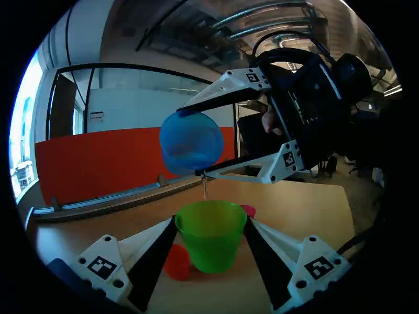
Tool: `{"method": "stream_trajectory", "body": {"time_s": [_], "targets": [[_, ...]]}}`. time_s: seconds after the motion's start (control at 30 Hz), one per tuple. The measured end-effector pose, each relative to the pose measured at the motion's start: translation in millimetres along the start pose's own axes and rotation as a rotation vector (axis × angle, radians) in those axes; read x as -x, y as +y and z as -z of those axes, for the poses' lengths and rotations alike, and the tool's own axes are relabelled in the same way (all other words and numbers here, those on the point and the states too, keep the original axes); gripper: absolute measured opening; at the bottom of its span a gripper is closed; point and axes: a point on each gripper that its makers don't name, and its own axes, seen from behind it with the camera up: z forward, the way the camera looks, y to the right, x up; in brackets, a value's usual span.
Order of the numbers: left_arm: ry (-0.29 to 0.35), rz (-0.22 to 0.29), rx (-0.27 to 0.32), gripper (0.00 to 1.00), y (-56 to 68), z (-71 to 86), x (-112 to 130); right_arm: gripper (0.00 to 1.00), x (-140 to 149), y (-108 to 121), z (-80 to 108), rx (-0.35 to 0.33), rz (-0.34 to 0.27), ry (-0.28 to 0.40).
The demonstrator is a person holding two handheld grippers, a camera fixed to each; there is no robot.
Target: Pour water
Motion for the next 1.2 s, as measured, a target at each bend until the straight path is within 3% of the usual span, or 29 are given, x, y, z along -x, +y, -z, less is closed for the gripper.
{"method": "stream_trajectory", "body": {"time_s": [1.2], "targets": [[0.006, -0.008, -0.001, 0.89, 2.5, 0.3, -1.4, 0.94, -4.2, 3.4, -2.2, 0.009, 0.063, -0.003]]}}
